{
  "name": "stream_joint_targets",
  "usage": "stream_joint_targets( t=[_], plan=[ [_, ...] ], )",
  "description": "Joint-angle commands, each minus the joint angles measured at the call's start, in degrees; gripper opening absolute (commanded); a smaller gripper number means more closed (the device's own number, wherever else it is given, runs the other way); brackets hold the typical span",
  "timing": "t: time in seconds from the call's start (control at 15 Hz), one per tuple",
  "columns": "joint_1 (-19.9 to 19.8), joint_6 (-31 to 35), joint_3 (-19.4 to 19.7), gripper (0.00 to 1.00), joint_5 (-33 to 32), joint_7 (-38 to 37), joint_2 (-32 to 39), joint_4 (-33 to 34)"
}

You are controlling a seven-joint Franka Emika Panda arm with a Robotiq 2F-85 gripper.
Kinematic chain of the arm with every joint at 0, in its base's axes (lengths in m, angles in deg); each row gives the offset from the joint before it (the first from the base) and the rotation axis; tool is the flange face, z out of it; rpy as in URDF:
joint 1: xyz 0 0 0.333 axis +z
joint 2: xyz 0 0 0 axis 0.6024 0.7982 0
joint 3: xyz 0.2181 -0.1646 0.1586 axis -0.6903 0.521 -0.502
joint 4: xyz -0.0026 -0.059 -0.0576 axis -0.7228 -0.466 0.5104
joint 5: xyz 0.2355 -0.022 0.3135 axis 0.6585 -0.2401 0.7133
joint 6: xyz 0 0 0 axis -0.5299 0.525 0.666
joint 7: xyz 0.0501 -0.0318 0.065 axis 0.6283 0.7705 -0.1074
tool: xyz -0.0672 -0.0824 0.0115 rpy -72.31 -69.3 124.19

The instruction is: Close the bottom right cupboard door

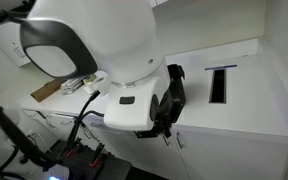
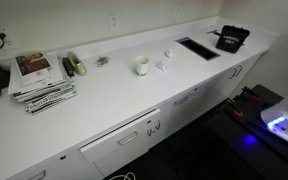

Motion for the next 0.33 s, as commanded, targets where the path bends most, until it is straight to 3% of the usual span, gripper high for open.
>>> stream_joint_targets(
  t=[0.0,0.27],
  plan=[
    [1.2,2.8,0.7,0.0,-1.9,1.0,-4.4,-4.8],
    [1.2,3.9,0.7,0.0,-2.8,1.5,-5.4,-6.2]
  ],
)
